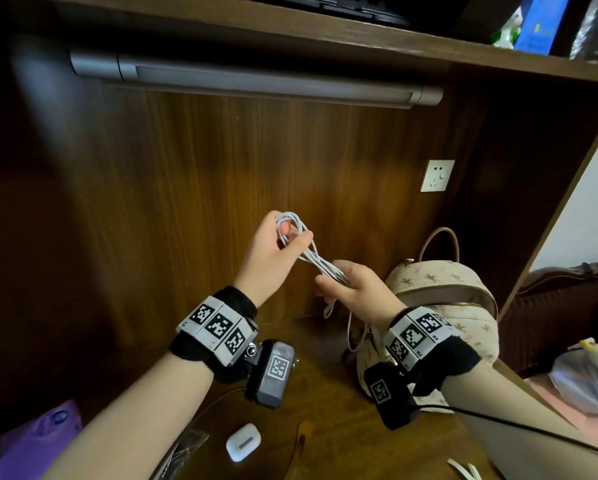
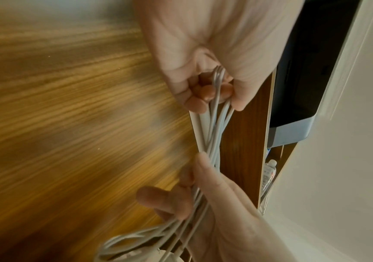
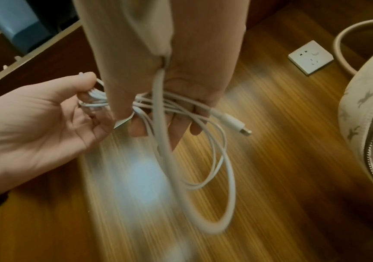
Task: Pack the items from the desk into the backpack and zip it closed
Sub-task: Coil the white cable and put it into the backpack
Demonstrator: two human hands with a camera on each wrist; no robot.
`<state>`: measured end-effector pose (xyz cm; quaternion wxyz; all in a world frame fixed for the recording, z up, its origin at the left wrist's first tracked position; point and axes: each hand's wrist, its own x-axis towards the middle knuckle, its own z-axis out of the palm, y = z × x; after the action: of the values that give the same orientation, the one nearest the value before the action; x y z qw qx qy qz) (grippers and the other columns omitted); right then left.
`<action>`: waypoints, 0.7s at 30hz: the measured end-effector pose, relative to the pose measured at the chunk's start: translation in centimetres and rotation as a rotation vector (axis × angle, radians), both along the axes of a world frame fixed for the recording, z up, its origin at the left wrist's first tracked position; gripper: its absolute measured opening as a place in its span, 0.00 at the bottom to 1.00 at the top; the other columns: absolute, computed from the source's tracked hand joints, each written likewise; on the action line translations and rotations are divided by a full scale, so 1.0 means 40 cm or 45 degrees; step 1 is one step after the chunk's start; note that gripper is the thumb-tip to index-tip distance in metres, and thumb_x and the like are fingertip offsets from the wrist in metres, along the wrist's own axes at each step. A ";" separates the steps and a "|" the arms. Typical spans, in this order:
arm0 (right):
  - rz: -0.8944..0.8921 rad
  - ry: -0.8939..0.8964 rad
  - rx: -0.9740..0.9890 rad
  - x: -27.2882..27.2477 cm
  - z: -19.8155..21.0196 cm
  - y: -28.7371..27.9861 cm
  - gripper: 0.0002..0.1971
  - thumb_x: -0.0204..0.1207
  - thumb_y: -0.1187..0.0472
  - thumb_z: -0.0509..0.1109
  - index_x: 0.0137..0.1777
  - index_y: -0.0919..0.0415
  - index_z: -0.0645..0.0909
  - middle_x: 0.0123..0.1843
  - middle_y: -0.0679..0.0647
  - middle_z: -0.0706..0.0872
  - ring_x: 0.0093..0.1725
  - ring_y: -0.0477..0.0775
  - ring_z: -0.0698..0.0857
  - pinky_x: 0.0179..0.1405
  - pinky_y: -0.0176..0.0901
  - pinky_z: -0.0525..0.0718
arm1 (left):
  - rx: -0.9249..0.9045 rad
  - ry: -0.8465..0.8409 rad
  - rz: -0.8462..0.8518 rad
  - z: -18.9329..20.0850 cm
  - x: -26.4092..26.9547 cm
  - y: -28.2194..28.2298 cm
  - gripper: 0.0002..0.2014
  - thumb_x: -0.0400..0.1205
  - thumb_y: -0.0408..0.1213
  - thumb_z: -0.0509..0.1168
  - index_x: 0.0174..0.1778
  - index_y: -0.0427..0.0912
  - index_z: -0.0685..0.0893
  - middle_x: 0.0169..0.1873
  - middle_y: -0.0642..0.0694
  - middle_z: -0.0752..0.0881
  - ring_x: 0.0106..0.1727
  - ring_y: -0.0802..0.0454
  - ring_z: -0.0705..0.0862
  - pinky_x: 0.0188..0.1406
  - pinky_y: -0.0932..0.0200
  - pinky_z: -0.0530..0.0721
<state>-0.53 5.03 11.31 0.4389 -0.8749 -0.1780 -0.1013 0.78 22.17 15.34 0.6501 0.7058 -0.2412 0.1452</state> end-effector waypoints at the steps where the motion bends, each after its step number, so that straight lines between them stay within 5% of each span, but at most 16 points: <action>1: -0.016 -0.015 0.011 0.000 -0.002 -0.003 0.11 0.80 0.54 0.67 0.44 0.63 0.80 0.38 0.61 0.87 0.36 0.57 0.85 0.41 0.48 0.83 | -0.028 -0.005 0.013 0.002 -0.001 0.000 0.10 0.80 0.35 0.67 0.38 0.50 0.72 0.31 0.57 0.76 0.39 0.57 0.80 0.46 0.56 0.80; 6: -0.094 -0.167 -0.145 -0.011 0.000 -0.025 0.11 0.80 0.52 0.65 0.45 0.60 0.79 0.34 0.54 0.87 0.33 0.49 0.84 0.34 0.38 0.79 | -0.091 -0.037 0.067 -0.003 0.009 -0.005 0.08 0.80 0.36 0.67 0.40 0.49 0.74 0.33 0.55 0.77 0.38 0.59 0.80 0.44 0.59 0.80; 10: -0.075 -0.063 -0.276 -0.023 -0.004 -0.055 0.10 0.83 0.54 0.60 0.48 0.61 0.74 0.28 0.49 0.82 0.24 0.41 0.80 0.26 0.30 0.74 | -0.003 0.004 0.090 -0.030 0.022 -0.004 0.09 0.76 0.39 0.72 0.43 0.49 0.76 0.35 0.57 0.80 0.36 0.67 0.80 0.40 0.67 0.79; 13: -0.160 -0.049 -0.386 -0.035 -0.025 -0.087 0.10 0.84 0.56 0.58 0.46 0.62 0.72 0.29 0.48 0.75 0.26 0.49 0.77 0.27 0.41 0.75 | 0.363 -0.014 0.198 -0.057 0.049 -0.004 0.25 0.73 0.43 0.75 0.63 0.49 0.73 0.58 0.56 0.79 0.57 0.69 0.75 0.60 0.60 0.75; 16: -0.168 -0.045 -0.547 -0.049 -0.048 -0.116 0.09 0.85 0.56 0.57 0.44 0.57 0.69 0.29 0.46 0.73 0.27 0.47 0.74 0.26 0.33 0.70 | 0.900 -0.386 0.314 -0.072 0.050 -0.037 0.29 0.77 0.47 0.69 0.75 0.54 0.70 0.76 0.53 0.66 0.79 0.53 0.55 0.78 0.43 0.55; 19: -0.138 -0.108 -0.612 -0.065 -0.050 -0.135 0.08 0.84 0.57 0.58 0.43 0.56 0.68 0.30 0.45 0.73 0.26 0.42 0.72 0.26 0.31 0.70 | 1.172 -0.622 0.071 -0.099 0.029 -0.107 0.14 0.82 0.50 0.60 0.63 0.57 0.80 0.75 0.57 0.70 0.81 0.54 0.51 0.80 0.42 0.39; 21: -0.151 -0.144 -0.591 -0.075 -0.039 -0.158 0.08 0.84 0.58 0.58 0.43 0.56 0.68 0.30 0.47 0.74 0.27 0.43 0.72 0.26 0.32 0.69 | 1.188 -0.600 -0.015 -0.120 0.022 -0.152 0.12 0.83 0.51 0.58 0.59 0.54 0.79 0.65 0.58 0.79 0.77 0.55 0.65 0.80 0.44 0.48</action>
<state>-3.54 -1.28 9.76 0.2086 -0.9542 -0.1691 -0.1322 1.65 16.11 10.52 0.1951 0.8672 -0.4241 0.1736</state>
